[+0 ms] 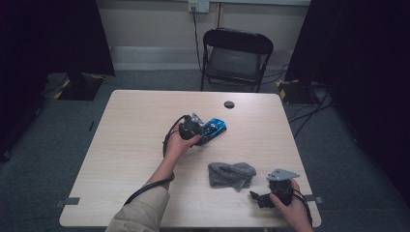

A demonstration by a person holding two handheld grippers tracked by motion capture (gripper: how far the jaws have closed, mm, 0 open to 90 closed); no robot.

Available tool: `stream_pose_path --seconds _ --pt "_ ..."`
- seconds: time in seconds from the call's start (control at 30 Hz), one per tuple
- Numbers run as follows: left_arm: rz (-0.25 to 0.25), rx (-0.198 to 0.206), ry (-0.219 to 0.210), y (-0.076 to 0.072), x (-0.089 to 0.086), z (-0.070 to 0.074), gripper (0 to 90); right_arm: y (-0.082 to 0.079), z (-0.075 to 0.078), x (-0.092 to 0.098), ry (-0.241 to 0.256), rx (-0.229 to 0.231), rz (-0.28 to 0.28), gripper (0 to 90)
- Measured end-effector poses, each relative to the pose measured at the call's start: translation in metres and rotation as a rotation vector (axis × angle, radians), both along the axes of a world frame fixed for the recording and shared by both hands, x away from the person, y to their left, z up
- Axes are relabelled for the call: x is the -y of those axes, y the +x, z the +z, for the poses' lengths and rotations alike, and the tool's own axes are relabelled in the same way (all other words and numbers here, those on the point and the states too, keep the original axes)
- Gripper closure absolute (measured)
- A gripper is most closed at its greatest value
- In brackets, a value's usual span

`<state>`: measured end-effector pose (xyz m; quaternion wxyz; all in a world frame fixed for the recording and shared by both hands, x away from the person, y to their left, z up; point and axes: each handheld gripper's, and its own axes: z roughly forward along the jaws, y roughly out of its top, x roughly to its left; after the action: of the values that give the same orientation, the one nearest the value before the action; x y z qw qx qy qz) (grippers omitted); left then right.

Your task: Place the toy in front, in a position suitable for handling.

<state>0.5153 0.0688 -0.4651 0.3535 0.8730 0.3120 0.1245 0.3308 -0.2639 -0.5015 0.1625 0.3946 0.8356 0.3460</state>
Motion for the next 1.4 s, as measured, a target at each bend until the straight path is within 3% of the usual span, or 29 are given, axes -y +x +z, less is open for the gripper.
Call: stream_pose_path --seconds 0.4,1.07,1.27,1.4 --pt "0.008 -0.001 0.022 -0.011 -0.01 0.002 48.8 0.0 0.0 0.0 0.0 0.0 0.0 0.0" --pt "0.031 0.001 0.0 -0.049 -0.048 0.002 48.6 0.0 0.0 0.0 -0.001 0.0 0.001 0.0" --pt "0.032 0.009 0.02 -0.057 -0.052 0.003 48.5 0.0 0.0 0.0 -0.001 0.0 0.001 0.0" --pt "0.046 0.011 0.005 -0.058 -0.055 0.005 47.0 0.0 0.0 0.0 -0.001 0.0 0.001 0.0"
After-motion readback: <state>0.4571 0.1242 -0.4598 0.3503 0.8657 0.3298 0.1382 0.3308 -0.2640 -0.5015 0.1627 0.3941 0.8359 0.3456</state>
